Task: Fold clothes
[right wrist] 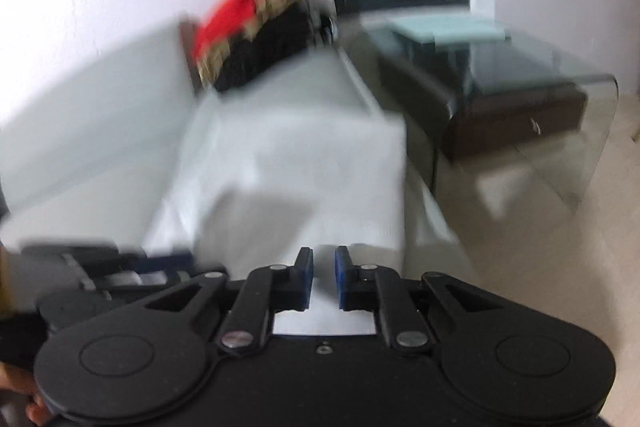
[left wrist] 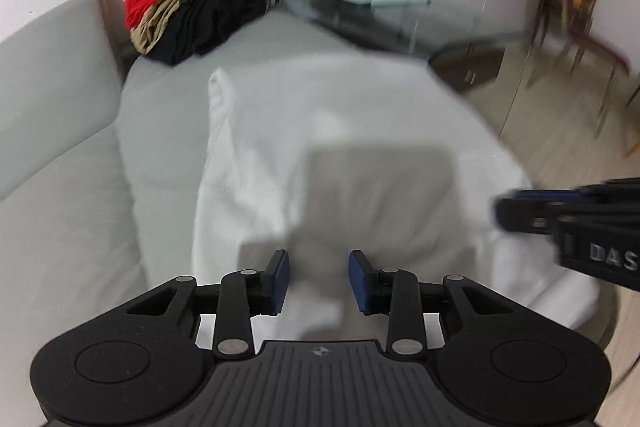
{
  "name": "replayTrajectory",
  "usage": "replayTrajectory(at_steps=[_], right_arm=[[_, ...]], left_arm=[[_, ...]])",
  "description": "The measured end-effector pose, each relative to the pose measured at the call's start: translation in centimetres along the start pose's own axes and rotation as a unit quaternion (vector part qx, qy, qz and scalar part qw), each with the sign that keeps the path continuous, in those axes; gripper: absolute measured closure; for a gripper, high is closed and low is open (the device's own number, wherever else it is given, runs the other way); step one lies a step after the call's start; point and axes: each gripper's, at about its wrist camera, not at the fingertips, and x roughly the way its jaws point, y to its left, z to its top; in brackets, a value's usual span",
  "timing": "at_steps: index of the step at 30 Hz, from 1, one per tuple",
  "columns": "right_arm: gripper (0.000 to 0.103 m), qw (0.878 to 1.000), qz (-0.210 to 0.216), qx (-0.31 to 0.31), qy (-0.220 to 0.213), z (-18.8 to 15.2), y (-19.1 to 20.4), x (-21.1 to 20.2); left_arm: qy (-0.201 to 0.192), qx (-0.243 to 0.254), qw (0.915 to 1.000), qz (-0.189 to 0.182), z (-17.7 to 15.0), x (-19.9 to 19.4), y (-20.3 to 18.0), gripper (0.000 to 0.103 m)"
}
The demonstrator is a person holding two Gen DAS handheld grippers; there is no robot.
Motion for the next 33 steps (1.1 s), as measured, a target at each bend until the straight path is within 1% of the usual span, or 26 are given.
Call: replayTrajectory(at_steps=[3, 5, 7, 8, 10, 11, 12, 14, 18, 20, 25, 29, 33], right_arm=[[0.093, 0.999, -0.011, 0.029, 0.020, -2.5, -0.8, -2.0], [0.092, 0.998, -0.019, 0.039, 0.038, -3.7, -0.9, -3.9], [0.090, 0.996, -0.019, 0.053, 0.068, -4.4, -0.9, -5.6], [0.090, 0.996, -0.010, 0.062, 0.069, -4.3, -0.7, -6.6], [0.082, 0.996, 0.005, 0.068, 0.058, -3.9, 0.0, -9.0], [0.070, 0.997, 0.007, 0.061, 0.048, -3.6, 0.6, -10.3], [0.058, 0.998, 0.009, 0.054, 0.039, -3.4, 1.3, -11.6], [0.046, 0.999, 0.010, 0.034, 0.026, -2.8, 2.6, -13.9], [0.036, 1.000, 0.000, -0.010, 0.017, -1.7, 5.0, -17.0], [0.030, 1.000, -0.003, -0.017, 0.017, -1.4, 5.5, -18.2], [0.023, 1.000, -0.002, -0.016, 0.023, -0.7, 6.0, -20.1], [0.023, 0.999, -0.004, -0.013, 0.033, -0.3, 6.2, -21.1], [0.021, 0.999, -0.006, -0.016, 0.034, -0.2, 6.6, -22.2]], left_arm=[[0.042, 0.010, 0.9988, 0.024, -1.3, -1.6, 0.1, 0.070], [0.059, 0.003, 0.9976, 0.035, -1.8, -2.8, 0.1, 0.071], [0.067, -0.015, 0.9971, 0.034, -2.3, -4.6, 0.1, 0.069], [0.063, -0.024, 0.9973, 0.029, -2.5, -5.8, -0.1, 0.066], [0.045, -0.035, 0.9981, 0.023, -2.8, -8.7, -0.6, 0.060], [0.033, -0.036, 0.9986, 0.022, -3.0, -10.2, -0.9, 0.055], [0.021, -0.036, 0.9989, 0.020, -3.1, -11.6, -1.2, 0.052], [0.003, -0.034, 0.9993, 0.018, -3.3, -14.1, -1.5, 0.038], [-0.023, -0.034, 0.9991, 0.011, -3.6, -17.9, -1.8, 0.026], [-0.023, -0.038, 0.9990, 0.008, -3.4, -18.9, -1.9, 0.013], [-0.019, -0.058, 0.9981, -0.001, -3.3, -21.1, -2.1, 0.006], [-0.021, -0.051, 0.9985, -0.001, -3.1, -22.2, -2.6, 0.006], [-0.024, -0.052, 0.9983, -0.014, -2.8, -22.9, -2.9, 0.006]])
